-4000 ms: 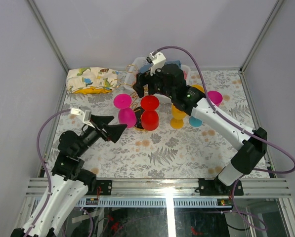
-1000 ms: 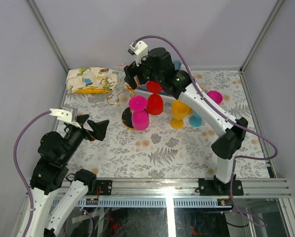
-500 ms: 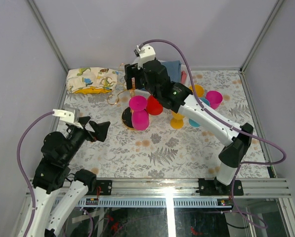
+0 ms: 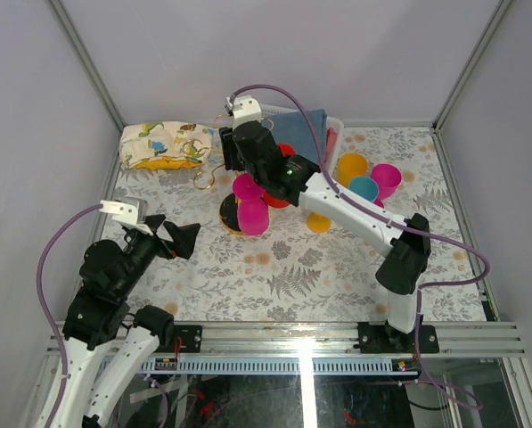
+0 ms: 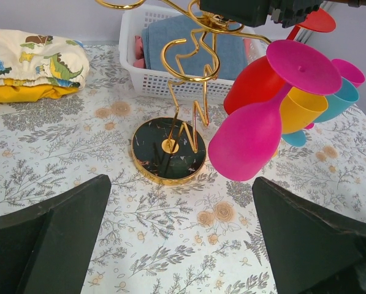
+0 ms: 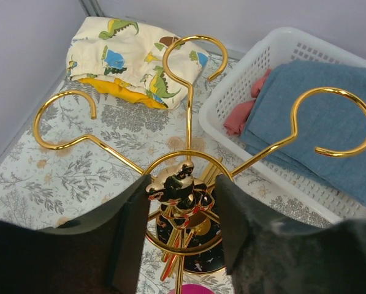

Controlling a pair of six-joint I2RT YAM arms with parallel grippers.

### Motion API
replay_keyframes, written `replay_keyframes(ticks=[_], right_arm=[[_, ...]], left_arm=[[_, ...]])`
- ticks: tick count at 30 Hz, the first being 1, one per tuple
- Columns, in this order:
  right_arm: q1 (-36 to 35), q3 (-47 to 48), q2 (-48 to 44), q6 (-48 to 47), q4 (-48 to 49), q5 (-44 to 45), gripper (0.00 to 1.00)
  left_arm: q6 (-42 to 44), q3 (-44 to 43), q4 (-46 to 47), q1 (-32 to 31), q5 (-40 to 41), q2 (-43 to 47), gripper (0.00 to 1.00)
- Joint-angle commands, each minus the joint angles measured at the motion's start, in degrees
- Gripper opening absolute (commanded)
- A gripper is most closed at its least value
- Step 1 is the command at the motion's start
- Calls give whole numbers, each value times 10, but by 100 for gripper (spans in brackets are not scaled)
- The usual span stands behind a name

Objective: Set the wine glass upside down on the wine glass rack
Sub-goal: Adjust the wine rack at the center of the board.

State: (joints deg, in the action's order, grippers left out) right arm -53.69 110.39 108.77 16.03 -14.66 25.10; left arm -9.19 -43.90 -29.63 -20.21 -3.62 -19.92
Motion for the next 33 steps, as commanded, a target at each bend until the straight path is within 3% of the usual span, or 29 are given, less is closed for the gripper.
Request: replay_keyframes(ticks=[1,11,17,26,33], right_arm=[[-8,26,-6,-6,22,43,46],[-7,31,7,-59,32,28,0],[1,27,1,-137,51,-80,0],[49,53,3,-236,-15,-273,0],[72,58,-1,-291,-58,-360,0]], left_arm=[[-2,7,18,-2,2,5,100],[0,10,20,-2,3,6,100],[1,10,21,-1,0,4,100],[4,12,26,-2,-4,3,100],[7,13,34,-2,-12,-3,100]])
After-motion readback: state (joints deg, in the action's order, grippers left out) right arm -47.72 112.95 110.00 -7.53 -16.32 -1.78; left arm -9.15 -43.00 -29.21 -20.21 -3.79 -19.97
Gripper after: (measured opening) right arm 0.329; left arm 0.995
